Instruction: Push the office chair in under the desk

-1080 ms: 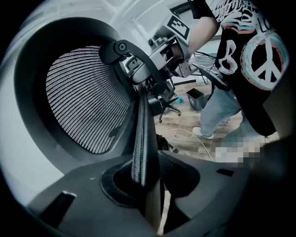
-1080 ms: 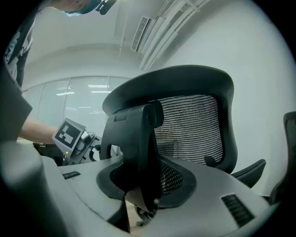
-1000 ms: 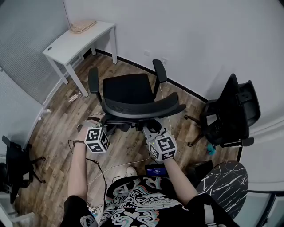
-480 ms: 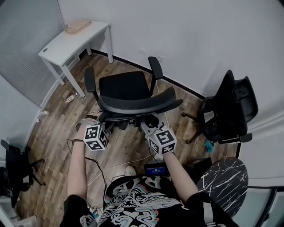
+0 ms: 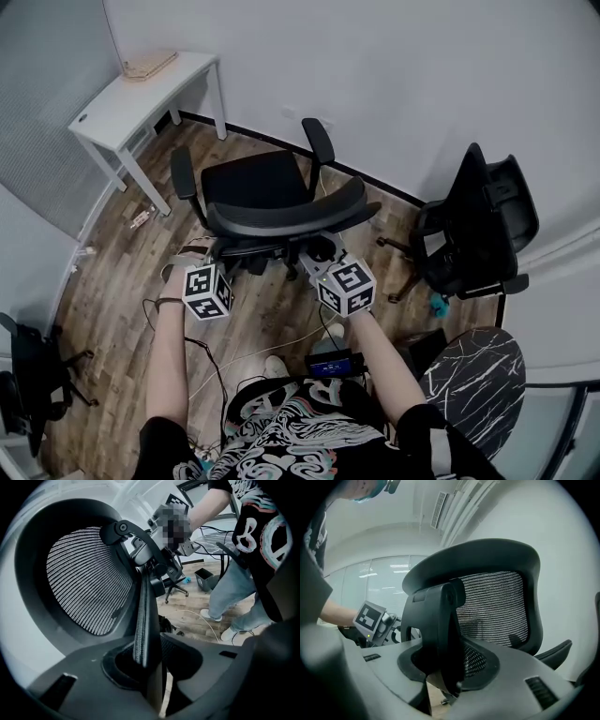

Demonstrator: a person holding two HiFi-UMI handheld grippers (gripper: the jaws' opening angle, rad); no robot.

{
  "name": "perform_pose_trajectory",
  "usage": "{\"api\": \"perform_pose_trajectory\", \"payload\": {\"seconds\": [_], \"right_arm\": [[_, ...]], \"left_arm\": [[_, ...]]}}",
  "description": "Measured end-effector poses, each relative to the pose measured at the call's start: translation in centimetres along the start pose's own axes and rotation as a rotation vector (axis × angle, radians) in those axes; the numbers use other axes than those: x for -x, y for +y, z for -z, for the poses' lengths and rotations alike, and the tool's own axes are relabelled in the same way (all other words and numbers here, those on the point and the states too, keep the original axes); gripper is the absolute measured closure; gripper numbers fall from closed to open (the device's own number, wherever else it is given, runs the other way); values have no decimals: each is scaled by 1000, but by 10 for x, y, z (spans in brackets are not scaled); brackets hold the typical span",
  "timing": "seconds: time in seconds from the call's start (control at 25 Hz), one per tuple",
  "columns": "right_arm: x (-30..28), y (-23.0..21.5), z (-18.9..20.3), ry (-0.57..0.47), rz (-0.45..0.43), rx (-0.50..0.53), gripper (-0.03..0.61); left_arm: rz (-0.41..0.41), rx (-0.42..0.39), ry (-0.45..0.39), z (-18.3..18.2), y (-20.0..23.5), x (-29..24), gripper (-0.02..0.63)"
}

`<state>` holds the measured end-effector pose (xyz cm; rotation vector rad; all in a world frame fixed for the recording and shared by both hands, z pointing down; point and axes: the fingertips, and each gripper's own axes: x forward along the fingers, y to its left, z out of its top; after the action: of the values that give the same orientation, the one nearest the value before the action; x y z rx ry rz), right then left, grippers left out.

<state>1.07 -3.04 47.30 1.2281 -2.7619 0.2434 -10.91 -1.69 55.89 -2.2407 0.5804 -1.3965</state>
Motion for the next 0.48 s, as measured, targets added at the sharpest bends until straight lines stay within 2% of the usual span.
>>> {"api": "perform_pose_trajectory", "payload": {"seconds": [0.16,0.48], "right_arm": [[-3,-12,-3,-11,-15,2,437],[-2,-46,-6,-30,-67,12,430]], "left_arm": [[16,17,6,-6,8,-8,472],[-4,31,26,-26,21,-31,472]]}}
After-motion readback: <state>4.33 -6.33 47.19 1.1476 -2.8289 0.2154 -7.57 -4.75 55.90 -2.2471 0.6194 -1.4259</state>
